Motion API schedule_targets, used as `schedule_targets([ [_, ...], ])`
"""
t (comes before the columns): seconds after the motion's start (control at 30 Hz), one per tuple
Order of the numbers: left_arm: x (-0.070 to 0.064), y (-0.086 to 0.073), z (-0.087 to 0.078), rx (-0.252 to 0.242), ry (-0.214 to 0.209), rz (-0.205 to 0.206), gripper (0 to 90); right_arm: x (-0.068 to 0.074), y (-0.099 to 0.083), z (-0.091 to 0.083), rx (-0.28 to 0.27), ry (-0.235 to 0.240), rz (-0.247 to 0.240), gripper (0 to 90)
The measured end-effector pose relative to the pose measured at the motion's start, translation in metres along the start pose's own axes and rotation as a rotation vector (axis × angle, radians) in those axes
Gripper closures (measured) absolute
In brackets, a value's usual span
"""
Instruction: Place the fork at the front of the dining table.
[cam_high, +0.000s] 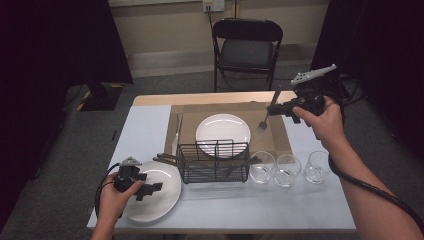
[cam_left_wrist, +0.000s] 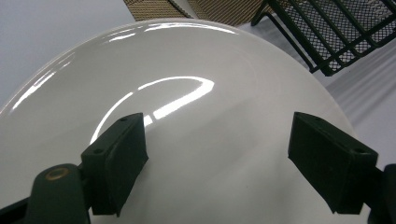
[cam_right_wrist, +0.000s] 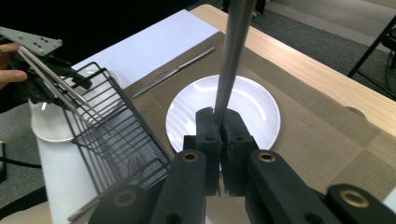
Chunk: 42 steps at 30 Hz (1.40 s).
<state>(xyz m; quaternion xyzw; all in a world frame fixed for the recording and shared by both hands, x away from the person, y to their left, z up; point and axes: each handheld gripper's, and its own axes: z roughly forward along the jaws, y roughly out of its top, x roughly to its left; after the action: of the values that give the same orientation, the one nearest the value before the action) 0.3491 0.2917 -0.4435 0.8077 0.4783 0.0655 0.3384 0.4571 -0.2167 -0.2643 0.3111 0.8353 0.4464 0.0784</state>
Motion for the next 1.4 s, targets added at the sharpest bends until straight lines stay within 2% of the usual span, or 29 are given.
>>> schedule_targets([
  [0.43, -0.001, 0.0, 0.001, 0.0, 0.003, -0.011, 19.1, -0.013, -0.014, 0.002, 0.013, -0.012, 0.023, 87.9],
  [0.87, -0.002, 0.0, 0.002, 0.005, 0.014, -0.003, 19.3, -0.024, -0.03, 0.005, 0.03, -0.027, 0.041, 87.9],
  [1.4, -0.001, 0.0, 0.001, 0.009, 0.019, -0.009, 19.3, -0.033, -0.051, 0.014, 0.064, -0.026, 0.063, 87.9],
])
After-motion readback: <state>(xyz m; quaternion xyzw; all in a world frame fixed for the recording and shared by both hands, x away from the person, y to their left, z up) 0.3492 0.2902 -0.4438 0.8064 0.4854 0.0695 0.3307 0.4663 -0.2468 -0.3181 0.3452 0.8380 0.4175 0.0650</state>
